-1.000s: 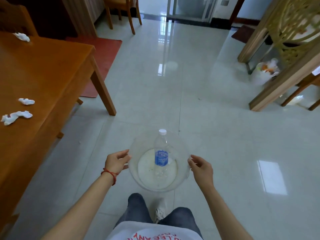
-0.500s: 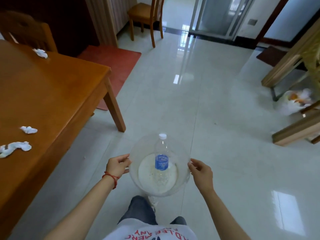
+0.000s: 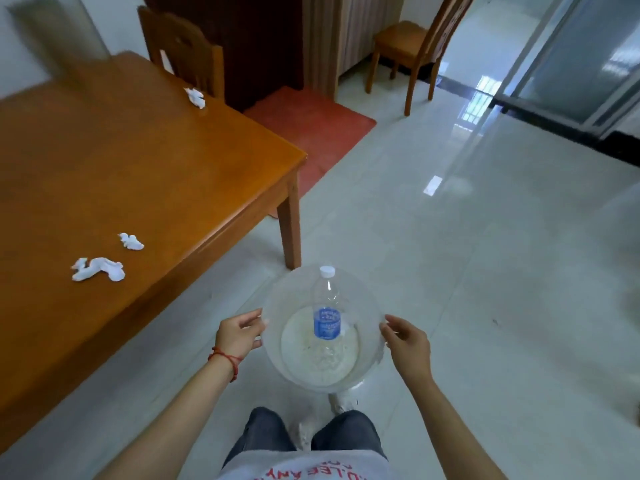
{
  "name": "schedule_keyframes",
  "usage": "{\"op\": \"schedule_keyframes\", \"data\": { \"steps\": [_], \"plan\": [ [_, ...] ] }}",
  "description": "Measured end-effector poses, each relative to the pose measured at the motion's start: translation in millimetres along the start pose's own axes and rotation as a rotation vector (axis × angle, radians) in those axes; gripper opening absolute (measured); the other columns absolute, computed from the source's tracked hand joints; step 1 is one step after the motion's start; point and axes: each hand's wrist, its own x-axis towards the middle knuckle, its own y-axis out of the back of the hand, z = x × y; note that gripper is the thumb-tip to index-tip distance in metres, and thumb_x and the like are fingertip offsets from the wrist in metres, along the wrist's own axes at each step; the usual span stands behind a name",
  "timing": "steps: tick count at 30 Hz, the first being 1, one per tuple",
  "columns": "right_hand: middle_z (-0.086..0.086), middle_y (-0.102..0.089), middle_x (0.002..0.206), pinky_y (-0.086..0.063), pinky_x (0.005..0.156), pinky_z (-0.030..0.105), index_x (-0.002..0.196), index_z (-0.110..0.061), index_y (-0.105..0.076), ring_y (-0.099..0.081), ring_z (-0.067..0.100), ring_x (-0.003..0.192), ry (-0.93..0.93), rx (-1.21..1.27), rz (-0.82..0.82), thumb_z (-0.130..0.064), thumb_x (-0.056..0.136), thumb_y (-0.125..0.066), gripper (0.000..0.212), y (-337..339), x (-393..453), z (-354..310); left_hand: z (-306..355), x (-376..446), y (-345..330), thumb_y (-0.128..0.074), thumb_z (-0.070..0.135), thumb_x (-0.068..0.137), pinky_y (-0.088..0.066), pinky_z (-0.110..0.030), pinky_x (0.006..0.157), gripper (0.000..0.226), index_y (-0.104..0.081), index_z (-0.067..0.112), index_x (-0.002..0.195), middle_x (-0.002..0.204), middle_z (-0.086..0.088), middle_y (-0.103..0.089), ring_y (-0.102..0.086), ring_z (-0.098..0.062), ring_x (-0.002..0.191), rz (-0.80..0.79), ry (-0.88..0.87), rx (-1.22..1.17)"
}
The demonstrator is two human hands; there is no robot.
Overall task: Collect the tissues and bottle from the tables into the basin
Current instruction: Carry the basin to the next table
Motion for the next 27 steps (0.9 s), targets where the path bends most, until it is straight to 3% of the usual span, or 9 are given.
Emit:
{"op": "schedule_keyframes", "data": {
  "steps": [6,10,14,27],
  "plan": [
    [-0.001,-0.066,0.086,-0.044,0.076,0.024,0.109,-0.009,-0.066,-0.063,0.015,0.081,0.1,-0.096,-0.214,-0.016,0.085,-0.062,0.025,-16.3,49.8,-31.6,-6.2,-7.9,6.1,-0.067,0.006,0.077,-0.053,-0.037,0.079,0.041,-0.058,0.001,0.117,0.12,-0.02,-0.061,-0.062,-0.032,0.099,0.212,0.077,-0.148],
    [0.0,-0.067,0.088,-0.042,0.075,0.019,0.109,-0.01,-0.066,-0.061,0.009,0.078,0.175,-0.182,-0.35,-0.019,0.085,-0.061,0.026,-30.0,73.8,-49.2,-13.3,-18.2,6.7,-0.066,0.005,0.078,-0.055,-0.024,0.065,0.041,-0.057,0.001,0.117,0.119,-0.018,-0.062,-0.062,-0.026,0.092,0.334,0.117,-0.254],
    [-0.001,-0.066,0.088,-0.041,0.076,0.021,0.11,-0.01,-0.065,-0.06,0.011,0.078,0.258,-0.263,-0.487,-0.021,0.086,-0.061,0.027,-51.0,87.0,-63.6,-23.5,-32.3,12.1,-0.065,0.005,0.078,-0.051,-0.035,0.082,0.039,-0.058,0.001,0.117,0.119,-0.019,-0.062,-0.061,-0.026,0.092,0.442,0.159,-0.361],
    [0.001,-0.067,0.091,-0.047,0.08,0.025,0.11,-0.009,-0.066,-0.061,0.014,0.08,0.424,-0.407,-0.779,-0.02,0.086,-0.059,0.027,-151.8,77.9,-98.1,-57.2,-65.0,63.3,-0.061,0.0,0.08,-0.053,-0.036,0.078,0.033,-0.062,0.004,0.113,0.114,-0.017,-0.065,-0.063,-0.028,0.087,0.718,0.204,-0.534]
  ]
}}
